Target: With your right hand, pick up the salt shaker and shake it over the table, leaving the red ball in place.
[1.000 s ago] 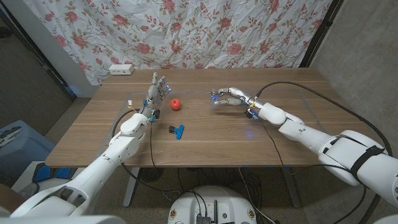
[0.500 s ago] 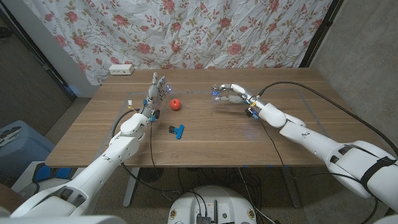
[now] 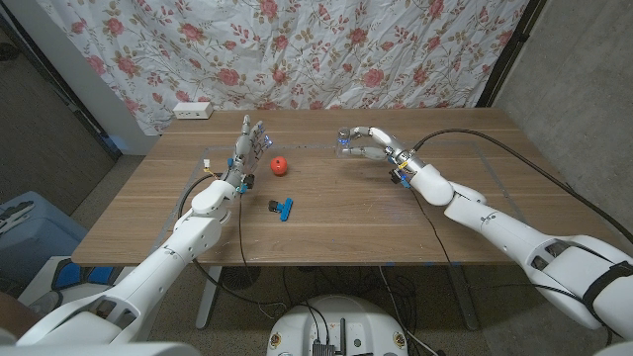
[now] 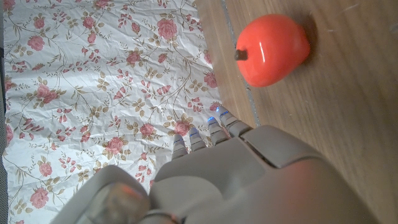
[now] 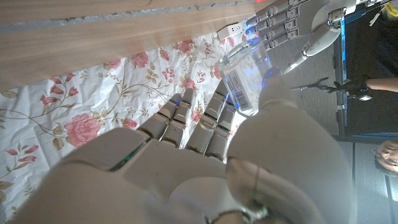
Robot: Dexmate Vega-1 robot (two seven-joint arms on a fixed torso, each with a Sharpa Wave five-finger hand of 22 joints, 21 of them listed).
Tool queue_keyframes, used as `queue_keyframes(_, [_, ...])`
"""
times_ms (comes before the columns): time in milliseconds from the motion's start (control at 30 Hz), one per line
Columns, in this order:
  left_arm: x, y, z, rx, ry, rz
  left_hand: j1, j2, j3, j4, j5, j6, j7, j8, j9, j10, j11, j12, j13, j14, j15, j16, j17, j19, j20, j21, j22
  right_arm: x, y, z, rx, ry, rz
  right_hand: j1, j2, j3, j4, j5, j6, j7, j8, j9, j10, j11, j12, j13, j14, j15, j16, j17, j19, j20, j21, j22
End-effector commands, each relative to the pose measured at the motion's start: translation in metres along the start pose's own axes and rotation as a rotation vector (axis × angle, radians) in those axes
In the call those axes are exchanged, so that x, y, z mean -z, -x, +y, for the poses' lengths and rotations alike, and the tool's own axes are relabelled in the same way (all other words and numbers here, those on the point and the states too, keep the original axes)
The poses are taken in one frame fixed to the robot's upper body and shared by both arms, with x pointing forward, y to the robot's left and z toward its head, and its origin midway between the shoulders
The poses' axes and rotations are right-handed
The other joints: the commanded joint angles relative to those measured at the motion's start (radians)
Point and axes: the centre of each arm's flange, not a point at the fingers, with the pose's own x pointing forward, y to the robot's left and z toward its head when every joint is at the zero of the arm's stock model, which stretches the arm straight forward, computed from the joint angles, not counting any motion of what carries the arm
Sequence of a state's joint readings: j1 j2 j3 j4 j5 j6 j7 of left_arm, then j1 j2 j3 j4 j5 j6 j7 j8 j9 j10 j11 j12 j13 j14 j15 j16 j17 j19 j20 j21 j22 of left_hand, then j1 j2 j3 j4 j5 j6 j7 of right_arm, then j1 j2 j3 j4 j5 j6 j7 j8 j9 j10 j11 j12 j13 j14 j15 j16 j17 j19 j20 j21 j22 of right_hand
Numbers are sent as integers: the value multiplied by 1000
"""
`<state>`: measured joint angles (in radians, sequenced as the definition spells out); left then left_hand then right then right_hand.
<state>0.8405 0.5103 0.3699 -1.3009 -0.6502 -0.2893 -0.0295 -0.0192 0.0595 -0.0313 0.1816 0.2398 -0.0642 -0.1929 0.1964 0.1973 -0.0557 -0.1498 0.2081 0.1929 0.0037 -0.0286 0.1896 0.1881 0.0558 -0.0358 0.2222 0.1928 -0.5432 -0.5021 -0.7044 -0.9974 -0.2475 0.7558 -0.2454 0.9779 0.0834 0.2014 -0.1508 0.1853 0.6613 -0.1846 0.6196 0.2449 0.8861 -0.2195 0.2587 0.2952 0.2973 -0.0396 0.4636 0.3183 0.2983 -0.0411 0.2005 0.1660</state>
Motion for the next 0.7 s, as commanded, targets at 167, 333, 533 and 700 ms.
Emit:
queue_keyframes(167, [0,0,0,0,0,0,0,101,-1,5,7,2,-6,5,6,2,-5,4,4,2,-105,5,6,8,-23,5,5,-17,7,-3,140,120,-31,14,6,-2,-4,4,54,-38,16,12,11,0,5,10,12,-140,9,5,14,-19,3,5])
queue_keyframes(333, [0,0,0,0,0,0,0,101,-1,5,7,3,-5,5,6,2,-6,4,4,1,-105,5,6,9,-23,5,5,-21,10,-3,193,154,-33,16,8,-2,-4,3,57,-38,20,13,14,0,5,13,17,-142,14,8,20,-20,4,5])
queue_keyframes(533, [0,0,0,0,0,0,0,101,-1,5,7,1,-6,4,6,2,-4,4,4,1,-104,5,6,9,-23,5,5,-25,12,-2,248,216,-51,25,8,-2,-8,3,64,-38,27,15,21,-1,7,18,32,-144,25,13,32,-25,5,5])
queue_keyframes(700, [0,0,0,0,0,0,0,101,-1,5,7,1,-7,4,6,2,-5,4,4,1,-104,5,6,9,-24,5,5,-26,11,0,282,239,-59,27,7,-3,-8,2,69,-38,31,17,27,-1,8,22,40,-143,32,17,36,-27,5,5])
